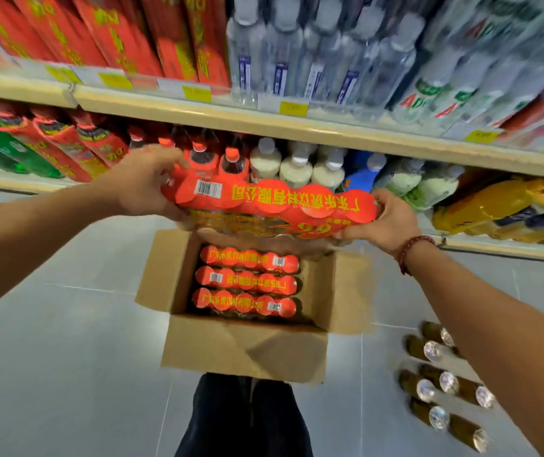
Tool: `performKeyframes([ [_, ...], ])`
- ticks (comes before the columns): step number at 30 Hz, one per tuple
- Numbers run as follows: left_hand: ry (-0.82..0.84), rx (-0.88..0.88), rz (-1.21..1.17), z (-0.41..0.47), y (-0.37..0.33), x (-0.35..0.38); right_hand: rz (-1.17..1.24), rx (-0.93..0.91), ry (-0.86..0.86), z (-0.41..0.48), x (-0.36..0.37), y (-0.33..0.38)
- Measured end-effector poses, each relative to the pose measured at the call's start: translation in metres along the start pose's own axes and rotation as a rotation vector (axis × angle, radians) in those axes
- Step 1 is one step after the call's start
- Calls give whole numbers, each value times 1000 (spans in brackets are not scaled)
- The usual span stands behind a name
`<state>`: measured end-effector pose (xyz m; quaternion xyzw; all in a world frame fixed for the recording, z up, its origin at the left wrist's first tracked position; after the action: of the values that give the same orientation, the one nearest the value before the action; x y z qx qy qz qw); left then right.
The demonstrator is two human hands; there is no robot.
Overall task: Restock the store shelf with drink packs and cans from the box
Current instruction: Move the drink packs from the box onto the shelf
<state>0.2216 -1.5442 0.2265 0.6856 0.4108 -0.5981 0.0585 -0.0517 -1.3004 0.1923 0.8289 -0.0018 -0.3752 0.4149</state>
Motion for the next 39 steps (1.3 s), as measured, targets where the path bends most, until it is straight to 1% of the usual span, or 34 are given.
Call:
performKeyframes([
  [2, -19, -20, -20, -13, -26, -51, 19, -5, 11, -14, -36, 37],
  [5, -31, -50, -146, -32, -55, -114, 70, -38, 34, -30, -85, 85],
  [9, -138, -4, -219, -70, -107, -204, 74, -116, 52, -61, -156, 156],
  [10, -167, 14, -231, -78, -121, -226, 102, -146, 46, -71, -176, 173],
  [12, -176, 19, -299, -94, -143, -263, 173, -188, 48, -87, -210, 202],
  [15, -295, 74, -401, -120, -172, -326, 189, -302, 29, -117, -267, 253],
  [18, -423, 141, -503, -141, -205, -386, 230, -381, -41, -135, -318, 296],
  [21, -495, 215, -583, -152, -229, -437, 276, -460, -83, -149, -357, 336],
  [25, -612, 252, -595, -165, -257, -504, 294, -576, -139, -170, -401, 396],
  [28, -740, 312, -607, -164, -269, -555, 333, -655, -212, -177, -431, 437],
  [30, -797, 351, -617, -157, -276, -585, 353, -695, -264, -175, -449, 461],
  [36, -815, 433, -501, -114, -299, -645, 427, -740, -385, -149, -489, 508],
  [39, -845, 435, -346, -88, -312, -676, 473, -750, -438, -129, -506, 521],
])
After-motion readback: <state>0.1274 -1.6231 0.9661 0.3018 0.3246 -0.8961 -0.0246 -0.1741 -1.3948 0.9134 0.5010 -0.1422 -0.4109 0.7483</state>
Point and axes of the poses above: each hand's wrist, its own z-axis towards the middle knuckle, its own x-axis out of the palm, y = z × x, the point moved 7 cm from there along z, towards the middle knuckle, and after that the axes turned 2 degrees about y, right-handed, at the moved point
